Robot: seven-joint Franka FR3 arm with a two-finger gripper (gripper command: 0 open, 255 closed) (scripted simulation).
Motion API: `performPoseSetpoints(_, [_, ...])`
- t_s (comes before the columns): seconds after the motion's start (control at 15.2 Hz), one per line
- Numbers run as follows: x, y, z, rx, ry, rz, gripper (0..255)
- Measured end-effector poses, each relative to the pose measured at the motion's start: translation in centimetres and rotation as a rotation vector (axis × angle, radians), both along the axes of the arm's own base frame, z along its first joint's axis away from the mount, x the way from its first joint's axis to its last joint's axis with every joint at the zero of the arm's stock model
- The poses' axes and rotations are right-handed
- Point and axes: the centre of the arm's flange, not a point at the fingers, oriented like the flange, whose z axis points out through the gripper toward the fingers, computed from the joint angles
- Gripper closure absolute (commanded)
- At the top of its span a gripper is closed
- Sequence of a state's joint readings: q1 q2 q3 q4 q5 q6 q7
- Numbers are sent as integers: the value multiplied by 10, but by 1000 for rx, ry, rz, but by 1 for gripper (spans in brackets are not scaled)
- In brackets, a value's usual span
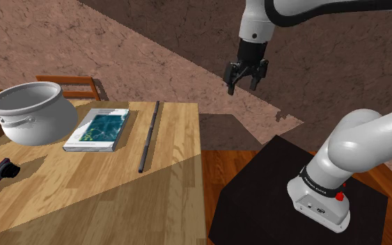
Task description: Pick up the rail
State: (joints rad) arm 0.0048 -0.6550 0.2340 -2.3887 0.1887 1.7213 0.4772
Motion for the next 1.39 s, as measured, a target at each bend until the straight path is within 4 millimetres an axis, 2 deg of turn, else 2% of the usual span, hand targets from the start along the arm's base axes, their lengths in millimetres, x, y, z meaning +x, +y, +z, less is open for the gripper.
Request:
performPoseSetpoints(0.53, [43, 87, -49, -22, -6, -113, 0])
performPoseSetpoints(1.19, [114, 183, -114, -48, -14, -253, 0])
performPoseSetpoints(1.39, [139, 206, -133, -55, -16, -298, 0])
